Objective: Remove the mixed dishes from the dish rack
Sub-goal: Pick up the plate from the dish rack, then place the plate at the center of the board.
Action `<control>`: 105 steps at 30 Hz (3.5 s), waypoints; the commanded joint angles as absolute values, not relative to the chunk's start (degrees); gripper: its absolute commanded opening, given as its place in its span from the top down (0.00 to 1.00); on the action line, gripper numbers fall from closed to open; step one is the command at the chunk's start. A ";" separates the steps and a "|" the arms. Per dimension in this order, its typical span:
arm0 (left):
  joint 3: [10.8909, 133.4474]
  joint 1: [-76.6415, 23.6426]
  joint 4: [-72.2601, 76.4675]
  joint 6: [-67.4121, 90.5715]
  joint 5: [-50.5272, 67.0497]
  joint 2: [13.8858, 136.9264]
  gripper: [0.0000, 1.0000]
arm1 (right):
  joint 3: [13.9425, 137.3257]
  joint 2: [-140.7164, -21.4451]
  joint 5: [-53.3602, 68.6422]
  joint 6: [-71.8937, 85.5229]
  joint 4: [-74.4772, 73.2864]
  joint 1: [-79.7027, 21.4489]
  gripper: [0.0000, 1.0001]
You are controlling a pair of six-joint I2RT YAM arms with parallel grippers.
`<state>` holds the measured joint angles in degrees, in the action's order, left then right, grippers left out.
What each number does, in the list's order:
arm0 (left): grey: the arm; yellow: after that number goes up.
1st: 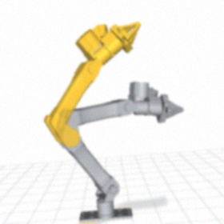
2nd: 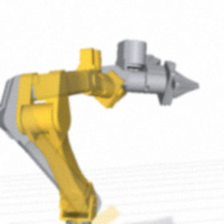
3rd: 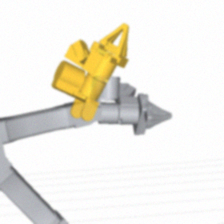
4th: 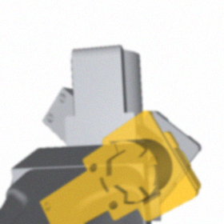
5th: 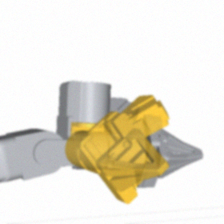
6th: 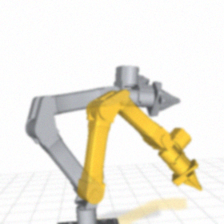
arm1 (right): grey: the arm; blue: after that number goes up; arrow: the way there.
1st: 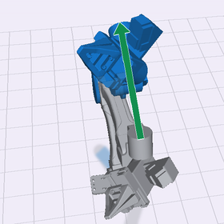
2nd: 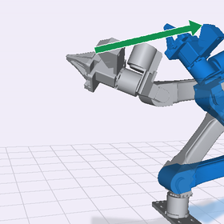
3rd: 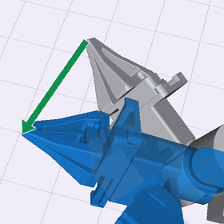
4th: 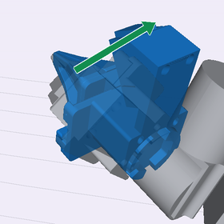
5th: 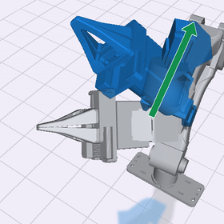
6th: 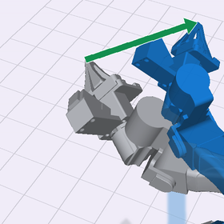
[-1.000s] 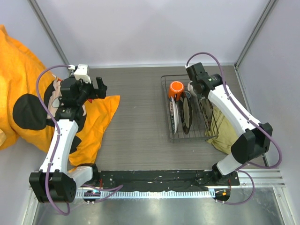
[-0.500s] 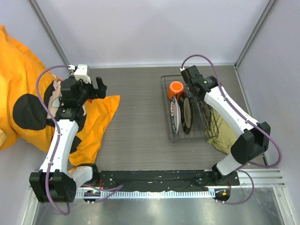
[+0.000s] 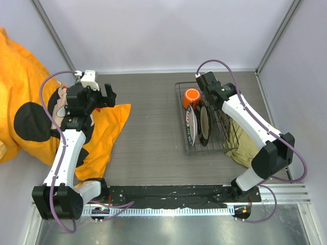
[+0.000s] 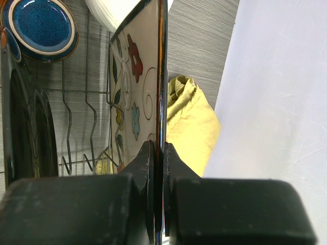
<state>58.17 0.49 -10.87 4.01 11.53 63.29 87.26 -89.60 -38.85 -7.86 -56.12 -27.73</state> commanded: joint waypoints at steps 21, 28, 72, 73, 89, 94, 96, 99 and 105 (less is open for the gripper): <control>59.77 0.53 -7.12 3.87 9.23 65.13 0.00 | 92.20 -76.82 -41.05 -9.14 -54.75 -24.53 0.99; 59.85 0.53 -7.03 3.69 9.23 65.30 0.00 | 95.18 -76.38 -35.25 -7.82 -56.25 -24.17 0.99; 68.82 0.53 -5.01 17.31 38.67 72.60 0.00 | 117.77 -77.43 -21.45 -12.66 -42.63 -24.08 0.99; 68.91 -1.04 -4.84 17.49 38.76 72.68 0.00 | 118.99 -77.69 -21.10 -12.74 -42.02 -24.17 0.99; 73.65 -5.45 -3.08 18.90 47.19 75.41 0.00 | 125.34 -81.48 -0.71 -4.14 -39.90 -24.17 0.99; 77.25 -6.77 -3.60 15.56 50.27 75.76 0.00 | 121.65 -81.56 9.65 -0.36 -39.81 -24.17 0.99; 79.09 -7.20 -4.39 12.75 52.11 75.85 0.00 | 120.42 -81.74 13.17 -0.09 -39.73 -24.17 0.99; 81.99 -7.56 -7.98 6.54 55.88 76.11 0.00 | 117.43 -81.83 16.78 -0.26 -40.34 -24.26 0.99; 87.79 -8.87 -19.92 -6.30 60.20 77.52 0.00 | 112.60 -81.12 24.15 -1.67 -41.13 -24.26 0.99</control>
<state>83.61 -7.64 -11.62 5.21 55.02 76.49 112.88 -83.66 15.42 -2.83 -52.18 -24.05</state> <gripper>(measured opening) 0.996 0.061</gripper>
